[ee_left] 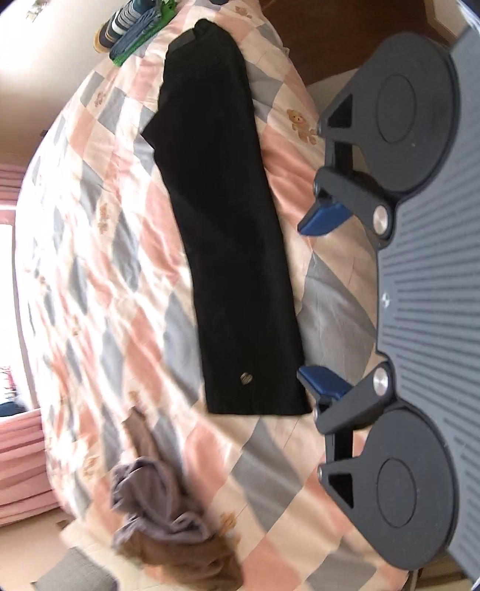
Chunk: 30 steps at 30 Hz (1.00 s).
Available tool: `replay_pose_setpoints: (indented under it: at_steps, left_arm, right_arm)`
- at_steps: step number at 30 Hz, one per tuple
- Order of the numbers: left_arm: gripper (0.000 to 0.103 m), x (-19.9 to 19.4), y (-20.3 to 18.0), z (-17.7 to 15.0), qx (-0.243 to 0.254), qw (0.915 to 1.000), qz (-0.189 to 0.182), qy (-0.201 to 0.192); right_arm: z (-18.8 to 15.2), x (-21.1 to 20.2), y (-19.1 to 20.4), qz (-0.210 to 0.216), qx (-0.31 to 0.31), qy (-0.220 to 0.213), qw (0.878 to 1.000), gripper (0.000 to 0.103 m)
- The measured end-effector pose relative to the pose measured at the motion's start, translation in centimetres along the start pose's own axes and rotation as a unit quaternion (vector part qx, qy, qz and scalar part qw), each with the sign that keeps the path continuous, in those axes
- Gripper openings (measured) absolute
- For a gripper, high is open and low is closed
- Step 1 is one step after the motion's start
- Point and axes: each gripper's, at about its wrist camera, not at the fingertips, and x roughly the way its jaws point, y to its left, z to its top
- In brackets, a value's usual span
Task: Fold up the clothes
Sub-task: 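Open both tools and withdraw from the folded jeans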
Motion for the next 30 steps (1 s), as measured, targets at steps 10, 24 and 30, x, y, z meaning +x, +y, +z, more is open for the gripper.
replay_pose_setpoints:
  at_steps: [10, 24, 30]
  left_arm:
    - [0.092, -7.4, 0.4, -0.6, 0.028, 0.9986, 0.006, -0.044]
    - [0.096, -9.1, 0.7, -2.9, 0.016, 0.9997, -0.016, 0.002]
    - [0.098, -9.0, 2.2, -3.4, -0.012, 0.9997, -0.013, 0.013]
  right_arm:
    - [-2.4, -5.3, 3.9, -0.014, -0.052, 0.003, 0.999, 0.103]
    - [-4.0, -7.2, 5.2, -0.03, -0.076, 0.048, 0.996, 0.103]
    - [-3.4, -6.0, 7.3, -0.046, -0.108, 0.067, 0.991, 0.103]
